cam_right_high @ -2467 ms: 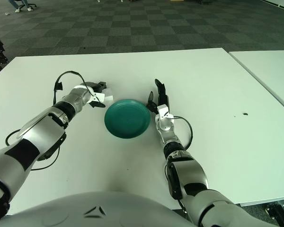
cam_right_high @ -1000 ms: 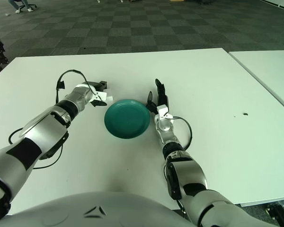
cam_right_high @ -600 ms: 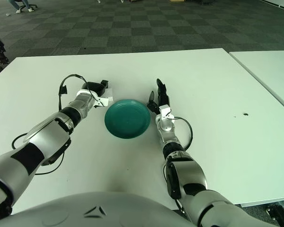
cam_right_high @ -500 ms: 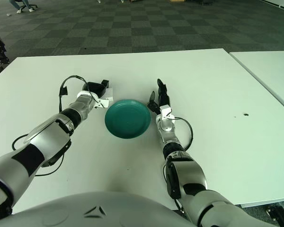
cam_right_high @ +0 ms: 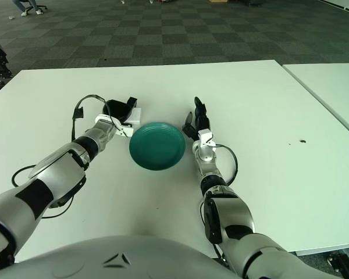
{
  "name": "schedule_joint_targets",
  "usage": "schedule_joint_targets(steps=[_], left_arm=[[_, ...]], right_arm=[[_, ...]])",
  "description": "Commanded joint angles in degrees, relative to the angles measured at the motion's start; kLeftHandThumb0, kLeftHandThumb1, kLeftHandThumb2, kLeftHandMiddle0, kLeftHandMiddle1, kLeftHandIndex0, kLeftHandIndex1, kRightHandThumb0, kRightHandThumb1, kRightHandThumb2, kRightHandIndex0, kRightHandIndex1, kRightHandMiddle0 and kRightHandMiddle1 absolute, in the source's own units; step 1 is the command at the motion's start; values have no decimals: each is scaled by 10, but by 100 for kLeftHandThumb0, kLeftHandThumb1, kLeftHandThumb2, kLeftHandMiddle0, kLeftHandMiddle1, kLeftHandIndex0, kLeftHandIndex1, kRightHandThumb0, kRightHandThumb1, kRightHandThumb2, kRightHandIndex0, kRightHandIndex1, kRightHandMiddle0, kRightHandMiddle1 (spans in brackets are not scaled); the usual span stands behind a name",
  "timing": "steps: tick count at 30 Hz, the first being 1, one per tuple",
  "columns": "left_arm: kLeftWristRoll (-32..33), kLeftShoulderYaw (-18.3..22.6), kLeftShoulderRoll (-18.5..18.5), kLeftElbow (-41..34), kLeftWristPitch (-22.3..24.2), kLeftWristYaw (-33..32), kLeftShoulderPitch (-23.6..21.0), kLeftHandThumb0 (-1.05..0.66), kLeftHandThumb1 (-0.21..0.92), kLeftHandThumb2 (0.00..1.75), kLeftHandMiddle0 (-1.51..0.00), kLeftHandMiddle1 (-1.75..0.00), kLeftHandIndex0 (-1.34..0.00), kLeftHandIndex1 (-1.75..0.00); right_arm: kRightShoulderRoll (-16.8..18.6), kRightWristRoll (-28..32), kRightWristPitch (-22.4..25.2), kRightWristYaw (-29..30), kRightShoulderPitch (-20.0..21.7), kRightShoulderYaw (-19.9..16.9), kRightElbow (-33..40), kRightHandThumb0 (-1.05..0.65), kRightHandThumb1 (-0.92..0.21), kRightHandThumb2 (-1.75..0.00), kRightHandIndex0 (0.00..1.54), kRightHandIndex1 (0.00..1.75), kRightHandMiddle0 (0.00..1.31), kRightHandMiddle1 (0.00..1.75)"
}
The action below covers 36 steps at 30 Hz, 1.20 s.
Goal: Put the charger into the plate.
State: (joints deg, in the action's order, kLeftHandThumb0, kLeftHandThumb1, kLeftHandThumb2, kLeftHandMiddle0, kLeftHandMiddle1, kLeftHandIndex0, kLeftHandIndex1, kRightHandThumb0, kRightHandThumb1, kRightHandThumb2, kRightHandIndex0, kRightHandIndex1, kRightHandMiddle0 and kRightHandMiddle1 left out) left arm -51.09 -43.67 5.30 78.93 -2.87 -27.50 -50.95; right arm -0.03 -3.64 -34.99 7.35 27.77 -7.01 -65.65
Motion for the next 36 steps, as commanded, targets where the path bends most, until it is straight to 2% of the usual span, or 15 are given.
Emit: schedule_joint_targets(steps=[1, 7, 9, 11, 14, 17, 22, 36], left_arm=[[-7, 0, 23, 12, -10, -7, 10, -42, 56, 72, -120, -175, -71, -135], [7, 15, 28, 9, -25, -21, -2, -44, 46, 92, -123, -175, -69, -145], [47, 57, 35, -2, -56, -23, -32, -46, 36, 116, -122, -175, -66, -162], [63, 74, 37, -5, -69, -23, -43, -47, 32, 126, -122, -175, -65, -168], [88, 104, 55, -44, -108, -32, -80, -48, 29, 132, -120, -175, -64, -173], [95, 119, 79, -88, -144, -42, -86, -48, 28, 134, -119, -175, -64, -174], [104, 142, 121, -217, -199, -19, -55, -48, 28, 135, -119, -175, -63, -175], [111, 155, 174, -407, -244, 92, 40, -47, 31, 132, -118, -175, -61, -175]], right_arm=[[11, 9, 74, 1, -83, -7, -78, -102, -92, -105, 0, 0, 0, 11], [10, 7, 72, 0, -85, -7, -77, -102, -92, -104, 0, 0, 0, 10], [11, 9, 73, -4, -87, -7, -75, -101, -92, -104, 0, 0, 0, 11], [10, 9, 72, -7, -88, -8, -75, -101, -92, -104, 0, 0, 0, 11], [13, 12, 68, -12, -91, -10, -75, -100, -92, -104, 0, 0, 0, 12], [14, 12, 63, -14, -92, -11, -75, -99, -92, -105, 0, 0, 0, 12], [15, 8, 62, -9, -91, -8, -76, -100, -92, -107, 0, 0, 0, 13], [14, 6, 62, -7, -91, -6, -75, -103, -92, -109, 1, 0, 0, 20]])
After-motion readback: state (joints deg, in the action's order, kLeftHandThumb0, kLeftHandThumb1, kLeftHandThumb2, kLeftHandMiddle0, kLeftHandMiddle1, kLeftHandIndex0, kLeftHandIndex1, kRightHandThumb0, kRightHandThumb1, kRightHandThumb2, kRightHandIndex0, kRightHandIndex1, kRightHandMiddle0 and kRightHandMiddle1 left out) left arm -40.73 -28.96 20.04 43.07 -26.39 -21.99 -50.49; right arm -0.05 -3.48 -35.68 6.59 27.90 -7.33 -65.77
